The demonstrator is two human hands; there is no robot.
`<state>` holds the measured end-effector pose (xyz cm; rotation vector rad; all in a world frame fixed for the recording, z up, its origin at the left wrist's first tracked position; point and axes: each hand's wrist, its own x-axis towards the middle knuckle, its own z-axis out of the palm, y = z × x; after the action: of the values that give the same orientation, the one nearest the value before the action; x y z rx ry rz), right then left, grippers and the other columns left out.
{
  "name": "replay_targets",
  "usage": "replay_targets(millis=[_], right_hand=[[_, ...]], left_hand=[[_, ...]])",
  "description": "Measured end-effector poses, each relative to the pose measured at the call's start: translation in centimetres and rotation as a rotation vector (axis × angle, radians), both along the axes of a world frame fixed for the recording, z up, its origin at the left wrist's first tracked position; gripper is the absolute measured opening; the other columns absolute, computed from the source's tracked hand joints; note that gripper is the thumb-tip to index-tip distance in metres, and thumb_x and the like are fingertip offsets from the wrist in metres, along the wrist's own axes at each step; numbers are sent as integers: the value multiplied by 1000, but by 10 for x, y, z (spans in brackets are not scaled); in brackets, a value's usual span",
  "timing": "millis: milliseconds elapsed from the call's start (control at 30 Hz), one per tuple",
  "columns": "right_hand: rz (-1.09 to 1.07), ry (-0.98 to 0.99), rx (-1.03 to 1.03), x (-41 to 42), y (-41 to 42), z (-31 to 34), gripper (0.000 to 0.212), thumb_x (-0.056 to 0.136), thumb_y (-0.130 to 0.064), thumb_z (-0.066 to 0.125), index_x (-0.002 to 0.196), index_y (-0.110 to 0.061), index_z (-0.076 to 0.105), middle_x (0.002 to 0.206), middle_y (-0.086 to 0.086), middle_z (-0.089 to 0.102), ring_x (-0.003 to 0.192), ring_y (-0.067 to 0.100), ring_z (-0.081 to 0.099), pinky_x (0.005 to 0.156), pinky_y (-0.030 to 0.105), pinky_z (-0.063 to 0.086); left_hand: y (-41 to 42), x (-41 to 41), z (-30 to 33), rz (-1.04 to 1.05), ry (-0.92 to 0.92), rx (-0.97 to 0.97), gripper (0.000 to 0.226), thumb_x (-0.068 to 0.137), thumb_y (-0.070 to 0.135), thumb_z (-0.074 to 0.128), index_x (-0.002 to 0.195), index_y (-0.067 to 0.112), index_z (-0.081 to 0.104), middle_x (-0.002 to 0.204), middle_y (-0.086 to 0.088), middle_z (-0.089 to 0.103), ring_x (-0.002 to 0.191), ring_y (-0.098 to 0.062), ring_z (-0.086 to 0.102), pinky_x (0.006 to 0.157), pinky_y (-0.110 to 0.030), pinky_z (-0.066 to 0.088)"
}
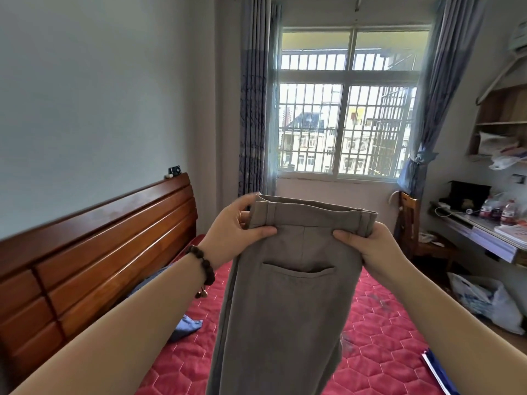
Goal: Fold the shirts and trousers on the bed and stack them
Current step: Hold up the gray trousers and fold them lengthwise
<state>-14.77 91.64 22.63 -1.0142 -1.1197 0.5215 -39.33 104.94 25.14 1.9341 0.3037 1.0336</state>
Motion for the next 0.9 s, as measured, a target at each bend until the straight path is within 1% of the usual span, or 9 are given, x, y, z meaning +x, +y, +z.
replay_targets(millis=[100,200,300,433,533,633,733,800,900], right_hand=[[21,31,4,-2,4,-2,38,59,-24,83,96,-16,77,101,10,74,93,21,71,74,27,56],[113,62,-108,0,3,-10,42,59,-24,84,100,-18,74,106,9,73,98,24,70,75,28,57],[46,21,-125,-3,3,-18,41,56,-27,86,95,-17,77,103,10,74,98,26,70,74,27,57],[-49,19,-20,-11,8,-28,30,60,-26,84,89,-22,78,97,4,75,91,17,72,72,22,56],[-12,-15,-114,-6,6,-41,31,58,-26,84,88,-23,78,98,3,75,92,18,71,75,25,58],[114,-72,-280,11,1,-52,39,54,-28,87,92,-21,78,101,5,75,95,21,71,73,26,57],[90,-81,-289,20,6,-64,42,53,-30,88,93,-19,78,100,6,75,93,21,72,72,24,57],[25,-73,-259,24,18,-73,39,54,-30,88,90,-20,78,97,4,75,90,20,72,70,22,57],[-71,-81,-229,36,45,-85,30,56,-28,86,84,-21,78,93,1,76,88,17,72,69,21,56]], left_hand=[[4,-2,-5,-80,-52,-133,24,82,4,70,105,12,69,96,3,75,91,-11,70,75,-20,55],[2,3,-10,-57,-191,-201,19,84,0,66,98,12,69,88,5,75,84,-7,69,72,-19,55],[5,6,-17,-52,-253,-225,20,80,17,68,100,19,69,93,6,75,87,-7,69,74,-20,55],[18,4,-42,-82,-72,-314,21,78,23,70,98,18,71,99,2,75,93,-13,70,74,-20,55],[23,7,-66,-69,-10,-357,14,84,13,66,97,10,71,97,-1,75,93,-14,69,77,-21,54],[27,7,-87,-154,-6,-489,16,78,18,64,89,11,75,91,-2,75,85,-12,70,73,-23,55],[34,12,-101,-236,13,-577,19,79,20,62,82,11,78,87,-3,75,81,-12,71,70,-23,56],[43,21,-105,-208,-4,-587,18,79,20,63,86,10,75,87,-3,74,80,-12,70,69,-23,56],[67,44,-113,-47,16,-459,10,86,17,64,92,13,71,87,4,74,82,-7,69,71,-20,54]])
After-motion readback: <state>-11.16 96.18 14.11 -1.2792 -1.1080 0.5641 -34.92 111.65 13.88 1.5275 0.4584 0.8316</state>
